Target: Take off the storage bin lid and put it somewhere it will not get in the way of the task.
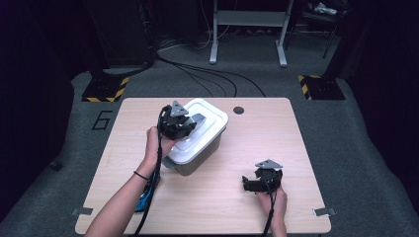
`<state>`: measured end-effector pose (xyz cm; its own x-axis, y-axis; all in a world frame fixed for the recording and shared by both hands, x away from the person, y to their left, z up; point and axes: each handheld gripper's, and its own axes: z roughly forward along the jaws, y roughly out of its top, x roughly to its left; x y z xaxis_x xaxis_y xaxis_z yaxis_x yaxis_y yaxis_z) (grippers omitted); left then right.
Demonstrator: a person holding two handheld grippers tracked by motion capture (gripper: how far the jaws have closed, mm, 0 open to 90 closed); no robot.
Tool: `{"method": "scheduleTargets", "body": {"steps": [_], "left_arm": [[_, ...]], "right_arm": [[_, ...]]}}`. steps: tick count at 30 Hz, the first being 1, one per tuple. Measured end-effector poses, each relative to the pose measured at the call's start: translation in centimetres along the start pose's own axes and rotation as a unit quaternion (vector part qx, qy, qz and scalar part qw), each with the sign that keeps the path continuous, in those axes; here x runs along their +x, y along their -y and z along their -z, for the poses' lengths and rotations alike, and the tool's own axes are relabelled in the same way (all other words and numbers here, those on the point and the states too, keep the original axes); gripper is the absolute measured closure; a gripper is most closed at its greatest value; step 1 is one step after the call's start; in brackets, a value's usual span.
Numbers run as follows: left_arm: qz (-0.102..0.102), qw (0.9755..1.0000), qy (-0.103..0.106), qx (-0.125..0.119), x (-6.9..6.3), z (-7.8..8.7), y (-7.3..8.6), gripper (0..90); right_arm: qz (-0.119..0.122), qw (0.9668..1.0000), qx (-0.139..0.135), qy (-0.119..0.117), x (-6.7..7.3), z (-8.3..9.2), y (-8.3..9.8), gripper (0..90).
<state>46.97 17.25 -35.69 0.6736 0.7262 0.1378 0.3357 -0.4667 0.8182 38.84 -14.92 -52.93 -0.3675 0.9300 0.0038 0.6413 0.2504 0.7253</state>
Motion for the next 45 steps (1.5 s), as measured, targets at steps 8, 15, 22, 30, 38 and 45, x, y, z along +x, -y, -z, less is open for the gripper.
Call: {"method": "scheduleTargets", "body": {"steps": [8,15,22,30,38,45], "left_arm": [[-0.002,0.9999,-0.011,-0.012,0.8,1.8,-0.9,66.6],[0.012,0.9992,-0.028,-0.026,2.8,3.6,-1.1,66.5],[0.027,0.998,-0.049,-0.03,4.7,4.7,-1.0,66.5],[0.057,0.9952,-0.075,-0.026,7.0,5.5,-0.3,66.5],[0.091,0.9907,-0.099,-0.02,9.5,6.0,0.6,66.5],[0.113,0.9856,-0.125,-0.015,11.5,6.4,1.6,66.5]], "right_arm": [[0.002,1.0,-0.001,0.0,0.0,0.0,0.0,2.6],[0.001,1.0,-0.001,0.0,0.0,0.0,0.0,2.6],[0.001,1.0,-0.001,0.0,0.0,0.0,0.0,2.5],[0.0,1.0,0.0,0.0,0.0,0.0,0.0,2.5],[0.0,1.0,0.0,0.0,0.0,0.0,0.0,2.5],[0.0,1.0,0.0,0.0,0.0,0.0,0.0,2.6]]}}
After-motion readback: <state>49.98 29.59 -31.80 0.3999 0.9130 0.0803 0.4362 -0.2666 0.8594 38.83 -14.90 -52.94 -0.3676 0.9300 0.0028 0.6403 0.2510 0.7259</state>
